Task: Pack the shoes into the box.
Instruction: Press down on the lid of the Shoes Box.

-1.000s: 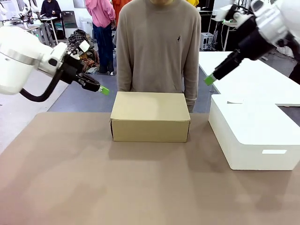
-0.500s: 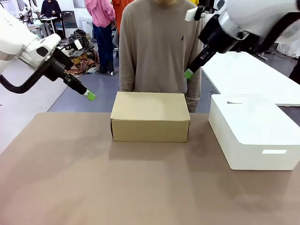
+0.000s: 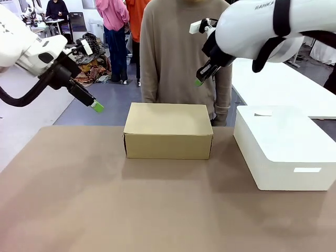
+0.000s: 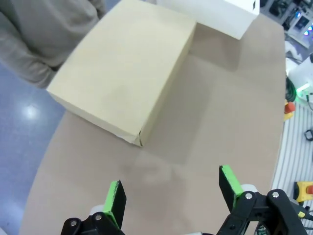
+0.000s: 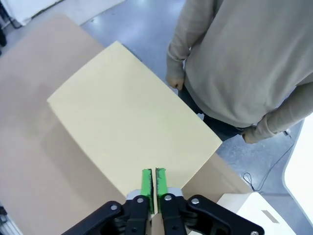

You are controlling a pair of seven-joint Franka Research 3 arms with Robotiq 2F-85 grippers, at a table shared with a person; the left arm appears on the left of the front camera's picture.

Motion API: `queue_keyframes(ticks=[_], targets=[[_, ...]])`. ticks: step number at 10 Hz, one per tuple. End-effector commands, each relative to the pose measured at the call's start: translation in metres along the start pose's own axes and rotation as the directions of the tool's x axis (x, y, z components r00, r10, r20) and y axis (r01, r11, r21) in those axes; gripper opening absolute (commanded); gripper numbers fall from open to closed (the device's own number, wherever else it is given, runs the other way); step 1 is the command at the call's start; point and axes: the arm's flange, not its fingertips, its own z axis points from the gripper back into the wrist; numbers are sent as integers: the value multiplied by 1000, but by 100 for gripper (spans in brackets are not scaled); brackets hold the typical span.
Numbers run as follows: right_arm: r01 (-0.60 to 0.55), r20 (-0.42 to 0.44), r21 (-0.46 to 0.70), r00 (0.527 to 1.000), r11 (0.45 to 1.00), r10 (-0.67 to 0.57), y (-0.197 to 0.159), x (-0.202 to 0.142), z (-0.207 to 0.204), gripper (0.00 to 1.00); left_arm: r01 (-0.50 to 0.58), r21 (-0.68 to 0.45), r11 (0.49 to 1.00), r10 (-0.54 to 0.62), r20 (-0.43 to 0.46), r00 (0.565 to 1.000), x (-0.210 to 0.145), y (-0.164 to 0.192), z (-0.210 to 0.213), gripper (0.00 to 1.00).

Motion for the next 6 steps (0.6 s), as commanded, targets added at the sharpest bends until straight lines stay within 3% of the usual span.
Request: queue_keyframes(ticks=[1, 4, 6], targets=[[39, -17, -50, 999, 998, -40, 1, 12, -11, 0, 53, 51, 997, -54, 24, 998, -10, -13, 1, 100], [22, -21, -26, 1000, 999, -22, -1, 1, -15, 0, 110, 94, 989, -116, 62, 991, -8, -20, 3, 100], [22, -21, -26, 1000, 999, -22, -1, 1, -15, 0, 51, 47, 998, -52, 36, 998, 0, -19, 3, 100]])
